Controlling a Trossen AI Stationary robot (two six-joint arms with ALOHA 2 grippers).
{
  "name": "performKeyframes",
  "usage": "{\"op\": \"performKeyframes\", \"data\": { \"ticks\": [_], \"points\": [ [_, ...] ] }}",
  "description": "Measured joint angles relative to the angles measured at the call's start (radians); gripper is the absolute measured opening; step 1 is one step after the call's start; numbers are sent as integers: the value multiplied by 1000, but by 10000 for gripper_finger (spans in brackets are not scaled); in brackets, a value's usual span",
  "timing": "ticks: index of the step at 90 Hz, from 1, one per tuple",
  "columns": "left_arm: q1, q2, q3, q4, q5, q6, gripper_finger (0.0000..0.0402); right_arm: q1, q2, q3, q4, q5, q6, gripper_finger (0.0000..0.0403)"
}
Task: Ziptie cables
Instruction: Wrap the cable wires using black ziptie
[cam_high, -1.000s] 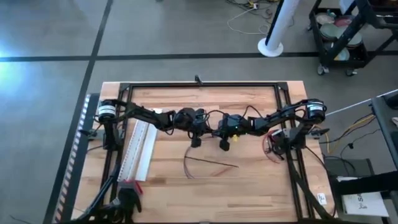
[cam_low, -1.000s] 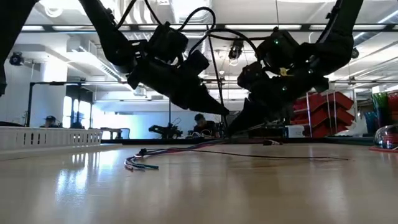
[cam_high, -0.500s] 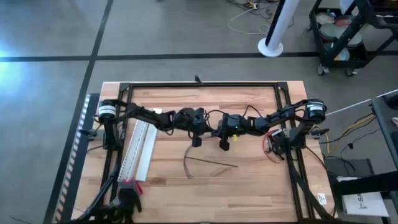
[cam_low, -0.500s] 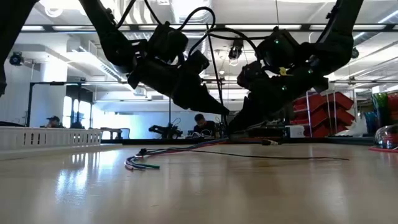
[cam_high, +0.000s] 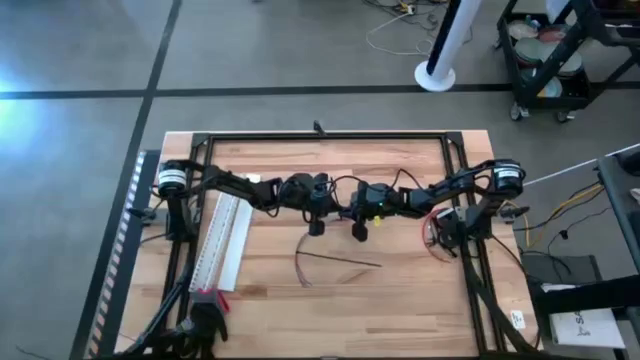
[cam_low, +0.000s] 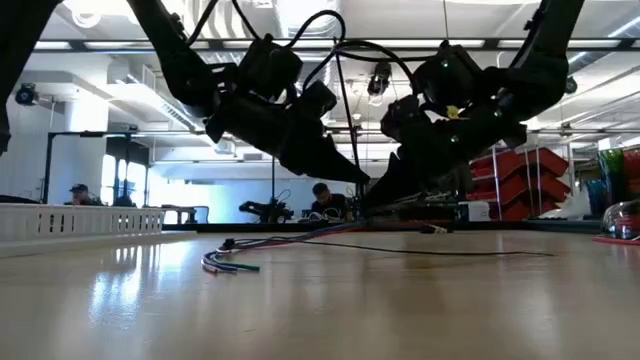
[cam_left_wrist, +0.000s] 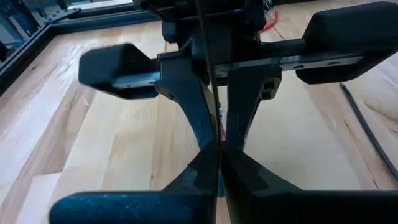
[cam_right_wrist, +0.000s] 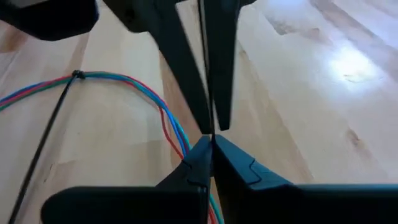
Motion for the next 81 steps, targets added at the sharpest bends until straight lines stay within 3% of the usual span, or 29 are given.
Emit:
{"op": "performKeyframes", "data": {
  "ticks": [15,32,50,64,81],
  "points": [
    [2,-6,-28,-11,0,-23,29,0,0,0,6,6,0,0],
    [1,-39,-100,14,-25,-70,96,0,-2,0,41,9,0,0],
    [-6,2,-190,278,-27,-169,153,0,-2,0,98,4,-3,0],
    [-5,25,-202,365,-28,-180,163,0,-2,0,110,-2,-2,0],
    [-5,84,-155,366,-27,-179,146,0,-2,0,131,-10,-3,0]
  ]
}}
